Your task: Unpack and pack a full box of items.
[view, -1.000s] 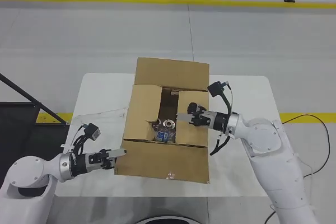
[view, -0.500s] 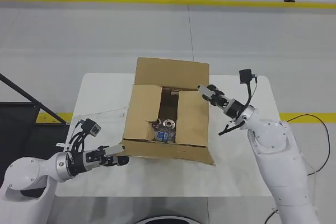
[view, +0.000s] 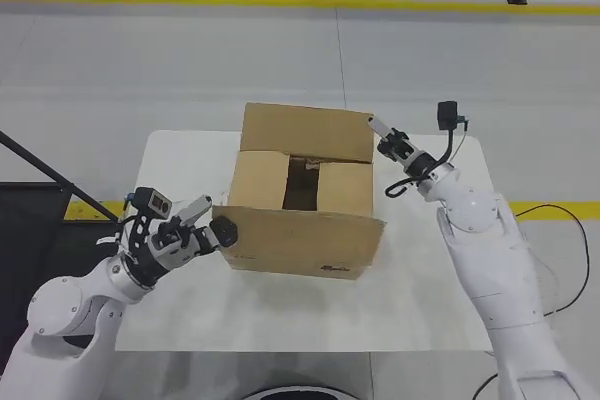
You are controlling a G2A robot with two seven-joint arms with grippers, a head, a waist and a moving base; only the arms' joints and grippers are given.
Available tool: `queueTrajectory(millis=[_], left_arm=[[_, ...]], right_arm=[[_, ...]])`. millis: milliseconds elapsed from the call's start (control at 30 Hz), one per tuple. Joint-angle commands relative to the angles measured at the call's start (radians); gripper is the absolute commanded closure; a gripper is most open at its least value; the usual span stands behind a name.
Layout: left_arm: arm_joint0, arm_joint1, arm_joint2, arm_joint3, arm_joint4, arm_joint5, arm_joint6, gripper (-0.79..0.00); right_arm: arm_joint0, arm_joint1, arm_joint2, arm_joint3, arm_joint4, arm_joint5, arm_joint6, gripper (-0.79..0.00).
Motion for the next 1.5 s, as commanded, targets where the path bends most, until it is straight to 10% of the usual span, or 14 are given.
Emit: queueTrajectory(millis=[0,767,1133,1467], left_arm=[[-0.014,-0.002,0.020,0.007,0.012,0.001,0.052,-0.785],[-0.096,-0.014,0.140,0.076,0.185,0.016,0.246,-0.785],[-0.113,-0.016,0.154,0.096,0.186,0.029,0.253,-0.785],[-0.142,-0.022,0.180,0.122,0.194,0.035,0.297,-0.785]], right_arm=[[0.021,-0.007,-0.019,0.037,0.007,0.006,-0.010,-0.785],[0.200,-0.043,-0.033,0.381,0.332,-0.285,0.323,-0.785],[0.094,-0.006,0.068,0.234,0.534,-0.390,0.603,-0.785],[-0.057,0.031,0.104,-0.023,0.456,-0.200,0.652,-0.785]])
